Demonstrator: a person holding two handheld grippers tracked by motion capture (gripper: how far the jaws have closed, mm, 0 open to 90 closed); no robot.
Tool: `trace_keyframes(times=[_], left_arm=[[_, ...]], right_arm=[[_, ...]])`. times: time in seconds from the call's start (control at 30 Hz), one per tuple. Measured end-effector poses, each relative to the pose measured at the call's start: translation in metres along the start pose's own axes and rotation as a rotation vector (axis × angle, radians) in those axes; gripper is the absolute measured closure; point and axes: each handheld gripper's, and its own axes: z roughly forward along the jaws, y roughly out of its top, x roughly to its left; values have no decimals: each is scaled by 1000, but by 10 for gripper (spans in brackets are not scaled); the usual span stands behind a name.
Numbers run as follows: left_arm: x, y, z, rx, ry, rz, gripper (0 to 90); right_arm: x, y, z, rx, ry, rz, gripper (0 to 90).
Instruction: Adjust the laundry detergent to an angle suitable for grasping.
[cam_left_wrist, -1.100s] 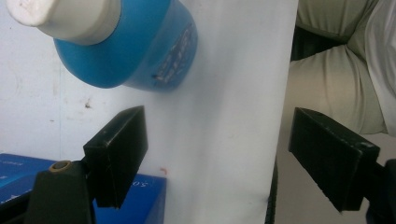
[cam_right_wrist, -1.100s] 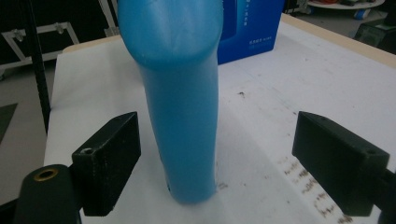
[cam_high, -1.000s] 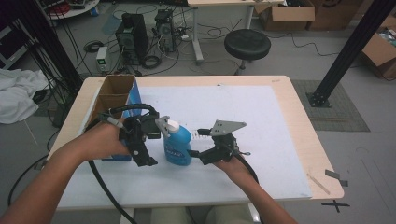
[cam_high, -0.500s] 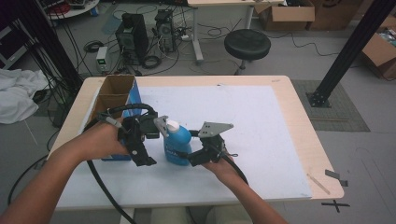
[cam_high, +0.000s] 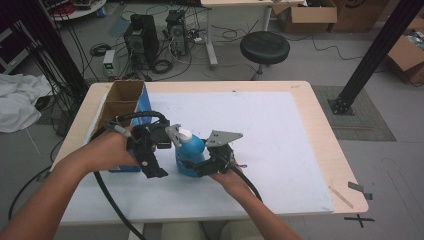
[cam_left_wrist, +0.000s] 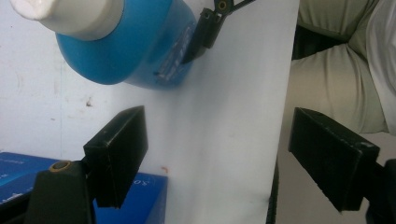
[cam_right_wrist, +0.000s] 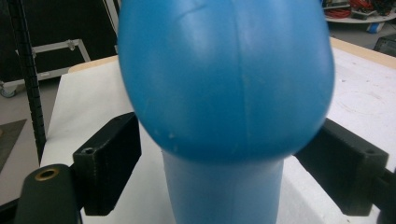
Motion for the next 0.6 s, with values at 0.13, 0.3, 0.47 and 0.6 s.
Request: trace_keyframes(times=[0.13, 0.3, 0.47, 0.6], left_arm=[[0, 0, 0, 1, 0, 1, 205], [1, 0, 0, 2, 0, 0, 205], [1, -1, 0, 2, -1, -1, 206], [1, -2, 0, -2, 1, -2, 206]], right_arm=[[-1, -1, 2, 2, -1, 4, 165], [-1, -2, 4, -3, 8, 2, 210], [-2, -2, 5, -7, 13, 0, 242], [-2, -2, 5, -7, 11, 2, 244]])
